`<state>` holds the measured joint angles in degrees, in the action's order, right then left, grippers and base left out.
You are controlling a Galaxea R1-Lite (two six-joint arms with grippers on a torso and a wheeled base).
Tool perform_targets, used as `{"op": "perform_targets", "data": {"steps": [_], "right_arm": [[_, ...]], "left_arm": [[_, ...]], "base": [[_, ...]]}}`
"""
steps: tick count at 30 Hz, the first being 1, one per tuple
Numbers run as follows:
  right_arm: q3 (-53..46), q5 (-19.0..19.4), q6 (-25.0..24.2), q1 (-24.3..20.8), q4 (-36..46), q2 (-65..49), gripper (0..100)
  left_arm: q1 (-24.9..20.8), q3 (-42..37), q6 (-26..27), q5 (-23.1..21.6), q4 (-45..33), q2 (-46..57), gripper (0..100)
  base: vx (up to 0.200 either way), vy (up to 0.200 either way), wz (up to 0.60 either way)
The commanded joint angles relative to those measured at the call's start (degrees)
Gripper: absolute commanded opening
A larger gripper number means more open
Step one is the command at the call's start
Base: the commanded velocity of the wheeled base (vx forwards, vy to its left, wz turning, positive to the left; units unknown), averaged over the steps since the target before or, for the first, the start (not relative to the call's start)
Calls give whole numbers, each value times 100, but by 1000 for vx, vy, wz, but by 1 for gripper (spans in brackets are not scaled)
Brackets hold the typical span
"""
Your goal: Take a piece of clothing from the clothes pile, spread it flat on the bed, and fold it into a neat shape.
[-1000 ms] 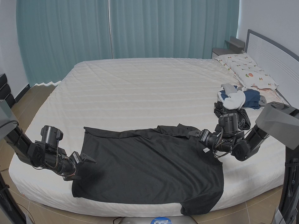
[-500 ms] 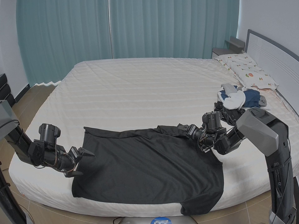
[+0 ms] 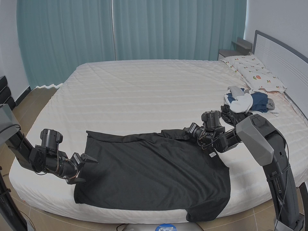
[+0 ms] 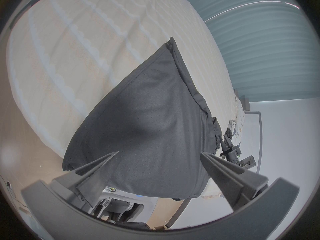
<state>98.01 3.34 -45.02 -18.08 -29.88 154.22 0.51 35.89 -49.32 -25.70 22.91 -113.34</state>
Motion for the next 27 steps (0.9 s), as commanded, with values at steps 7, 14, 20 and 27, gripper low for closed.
{"op": "perform_targets", "data": {"steps": [7, 14, 20, 27], "right_arm": [[1264, -9, -7, 533, 26, 257, 0], [1658, 255, 2, 780, -79, 424, 0], [1658, 343, -7, 771, -783, 574, 0], [1658, 642, 11, 525, -1046, 398, 100]], "left_arm": [[2, -3, 2, 12, 3, -13, 100], [2, -3, -7, 12, 3, -13, 100], [2, -12, 2, 12, 3, -4, 100], [2, -12, -7, 21, 3, -13, 100]], "base": [[0, 0, 0], [0, 0, 0], [0, 0, 0], [0, 0, 0]]}}
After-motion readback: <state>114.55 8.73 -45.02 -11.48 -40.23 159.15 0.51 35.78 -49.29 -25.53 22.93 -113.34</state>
